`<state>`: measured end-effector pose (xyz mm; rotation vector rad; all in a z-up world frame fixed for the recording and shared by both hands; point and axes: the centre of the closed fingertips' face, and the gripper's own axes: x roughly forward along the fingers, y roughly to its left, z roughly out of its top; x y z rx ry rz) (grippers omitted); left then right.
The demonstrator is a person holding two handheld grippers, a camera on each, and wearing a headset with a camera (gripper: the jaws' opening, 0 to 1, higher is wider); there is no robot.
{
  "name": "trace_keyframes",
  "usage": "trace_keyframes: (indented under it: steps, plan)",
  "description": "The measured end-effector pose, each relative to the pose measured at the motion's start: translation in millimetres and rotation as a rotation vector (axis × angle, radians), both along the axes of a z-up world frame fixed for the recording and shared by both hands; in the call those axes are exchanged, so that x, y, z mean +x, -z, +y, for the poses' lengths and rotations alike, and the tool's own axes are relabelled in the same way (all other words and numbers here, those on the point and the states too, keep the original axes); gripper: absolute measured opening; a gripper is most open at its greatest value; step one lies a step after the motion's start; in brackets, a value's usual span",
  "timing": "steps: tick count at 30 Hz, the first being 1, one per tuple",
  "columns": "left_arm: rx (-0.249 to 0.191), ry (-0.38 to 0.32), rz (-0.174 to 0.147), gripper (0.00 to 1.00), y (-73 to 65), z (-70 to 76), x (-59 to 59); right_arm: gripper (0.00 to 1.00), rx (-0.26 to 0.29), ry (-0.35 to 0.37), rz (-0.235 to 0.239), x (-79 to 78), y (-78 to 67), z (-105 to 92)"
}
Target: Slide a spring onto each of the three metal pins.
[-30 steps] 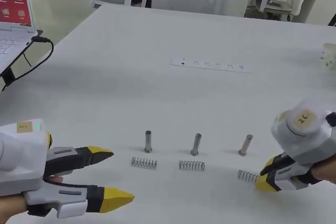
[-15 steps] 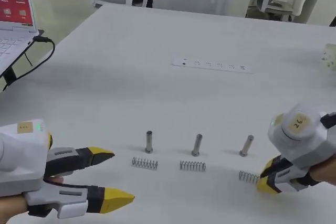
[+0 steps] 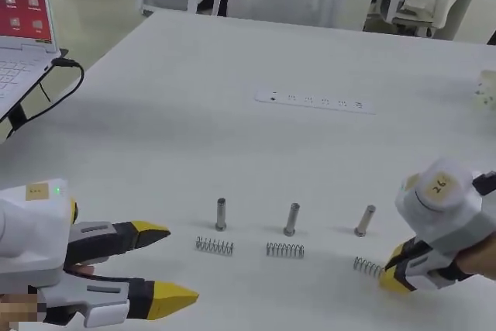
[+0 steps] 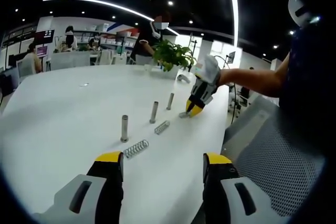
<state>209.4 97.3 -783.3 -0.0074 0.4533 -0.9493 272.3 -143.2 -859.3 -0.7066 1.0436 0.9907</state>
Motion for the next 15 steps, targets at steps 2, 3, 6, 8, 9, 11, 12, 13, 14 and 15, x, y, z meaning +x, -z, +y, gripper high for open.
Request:
trace_keyframes:
  steps: [2,3,6,8,9,11,12,13,14,15]
  plan:
    - [-0.001,0.001,-0.002,0.56,-0.9,-0.4,-0.1,0.08,0.013,0.011,-0.009,0.2,-0.3,0.3]
    - [-0.001,0.003,-0.002,0.55,-1.2,-0.6,-0.1,0.08,0.020,0.017,-0.013,0.0,-0.4,0.3]
    - [-0.001,0.007,-0.003,0.55,-2.3,-1.6,-0.8,0.08,0.044,0.033,-0.020,-1.4,-1.6,1.0]
    - [-0.003,0.010,-0.003,0.54,-3.3,-2.1,-1.3,0.08,0.074,0.050,-0.029,-1.4,-4.8,3.7]
    - [-0.003,0.011,-0.004,0.54,-3.8,-2.2,-1.4,0.08,0.081,0.053,-0.031,-1.7,-6.3,4.2]
    - [-0.006,0.013,-0.005,0.54,-5.0,-2.7,-1.4,0.08,0.094,0.058,-0.033,-2.9,-9.1,5.7]
    - [-0.009,0.015,-0.005,0.53,-6.3,-3.1,-1.4,0.08,0.100,0.056,-0.035,-4.2,-10.9,7.1]
    - [-0.011,0.016,-0.006,0.53,-7.1,-3.5,-1.3,0.08,0.106,0.057,-0.036,-5.0,-12.4,8.4]
    - [-0.010,0.018,-0.008,0.53,-7.7,-3.8,-1.3,0.08,0.112,0.058,-0.039,-5.4,-14.0,9.6]
    - [-0.010,0.021,-0.009,0.53,-8.5,-4.3,-1.3,0.08,0.118,0.059,-0.043,-5.7,-16.0,11.2]
